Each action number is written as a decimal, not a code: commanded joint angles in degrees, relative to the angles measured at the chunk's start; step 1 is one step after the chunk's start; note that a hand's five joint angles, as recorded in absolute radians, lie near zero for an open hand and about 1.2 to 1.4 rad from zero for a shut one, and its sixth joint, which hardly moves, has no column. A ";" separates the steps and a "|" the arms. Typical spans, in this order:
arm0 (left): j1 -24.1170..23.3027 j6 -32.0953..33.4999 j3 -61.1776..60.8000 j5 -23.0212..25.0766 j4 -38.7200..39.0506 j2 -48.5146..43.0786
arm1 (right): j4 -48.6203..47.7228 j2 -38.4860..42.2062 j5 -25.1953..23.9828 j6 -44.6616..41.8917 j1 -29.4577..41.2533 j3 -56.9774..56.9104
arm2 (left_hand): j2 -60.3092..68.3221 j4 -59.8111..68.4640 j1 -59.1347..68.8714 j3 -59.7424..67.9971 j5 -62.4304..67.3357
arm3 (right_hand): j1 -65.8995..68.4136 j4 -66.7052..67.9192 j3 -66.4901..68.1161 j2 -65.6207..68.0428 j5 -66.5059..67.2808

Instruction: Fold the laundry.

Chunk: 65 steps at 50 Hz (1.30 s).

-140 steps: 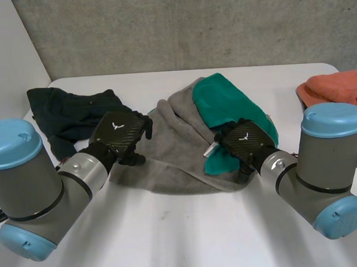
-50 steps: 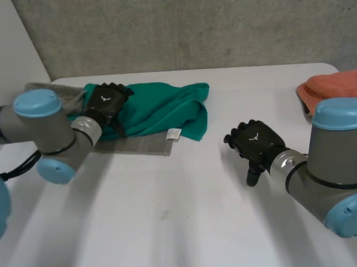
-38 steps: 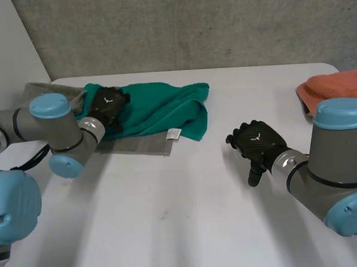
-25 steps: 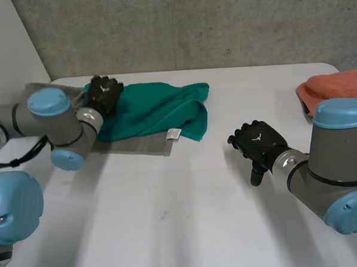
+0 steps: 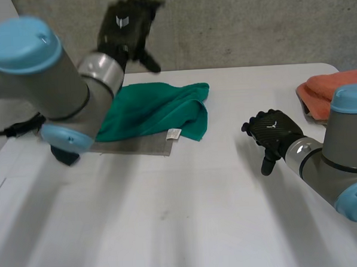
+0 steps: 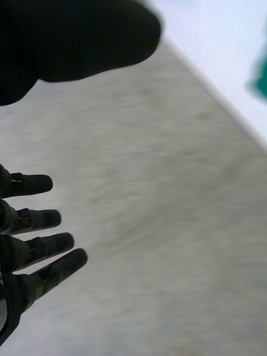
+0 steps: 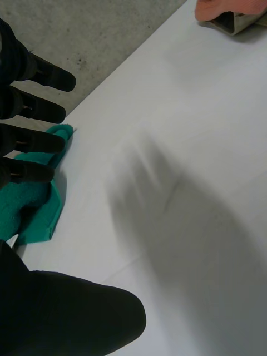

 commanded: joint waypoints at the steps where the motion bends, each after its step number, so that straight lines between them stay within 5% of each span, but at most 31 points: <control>1: 4.94 9.81 -3.28 -0.79 0.02 -9.02 | 0.43 0.56 -0.25 -0.13 -0.21 -0.30 | -2.67 -2.34 -0.79 -2.81 -2.98 | -3.99 -2.23 -1.76 -3.25 -0.04; 11: 9.77 15.43 3.38 5.27 4.42 -23.16 | 0.43 2.14 0.28 -1.19 -0.13 -0.39 | 9.09 9.42 10.97 8.94 8.78 | -3.99 -2.23 -1.76 -3.25 -0.04; 20: 11.80 19.57 10.69 4.75 2.05 -30.21 | 0.17 2.84 0.28 -2.07 -0.30 -0.56 | 16.65 16.98 18.54 16.51 16.34 | -3.99 -2.23 -1.76 -3.25 -0.04; 21: 11.97 19.83 10.95 4.83 2.05 -30.30 | 0.17 3.02 0.28 -2.16 -0.30 -0.56 | 21.18 21.50 23.06 21.03 20.87 | -3.99 -2.23 -1.76 -3.25 -0.04; 23: 12.24 19.84 11.22 4.57 2.57 -30.04 | 0.17 3.37 0.28 -2.24 -0.21 -0.74 | 59.24 59.57 61.12 59.09 58.93 | -3.99 -2.23 -1.76 -3.25 -0.04; 24: 12.15 19.75 11.13 4.48 3.01 -29.86 | 0.17 3.46 0.28 -2.24 -0.21 -0.74 | 67.21 67.54 69.09 67.07 66.90 | -3.99 -2.23 -1.76 -3.25 -0.04; 36: 4.95 12.11 4.64 1.23 5.30 -12.65 | 0.17 2.76 0.37 -2.33 -0.48 -1.09 | 67.29 67.62 69.17 67.15 66.98 | -3.99 -2.23 -1.76 -3.25 -0.04; 45: -4.97 -6.59 2.08 -0.78 7.59 4.66 | 0.52 -0.58 0.98 -0.14 -2.58 -2.06 | 67.29 67.62 69.17 67.15 66.98 | -3.99 -2.23 -1.76 -3.25 -0.04; 55: -10.96 -22.51 -2.12 -3.51 5.66 8.73 | 0.70 -7.96 1.25 7.33 -8.03 -3.11 | 67.29 67.62 69.17 67.15 66.98 | -5.16 -3.40 -2.93 -4.42 -1.21; 65: -13.34 -13.65 -12.50 -4.74 3.37 1.09 | 5.97 -9.99 -0.60 10.76 -10.76 -5.31 | 67.29 67.62 69.17 67.15 66.98 | -6.34 -4.58 -4.11 -5.60 -2.40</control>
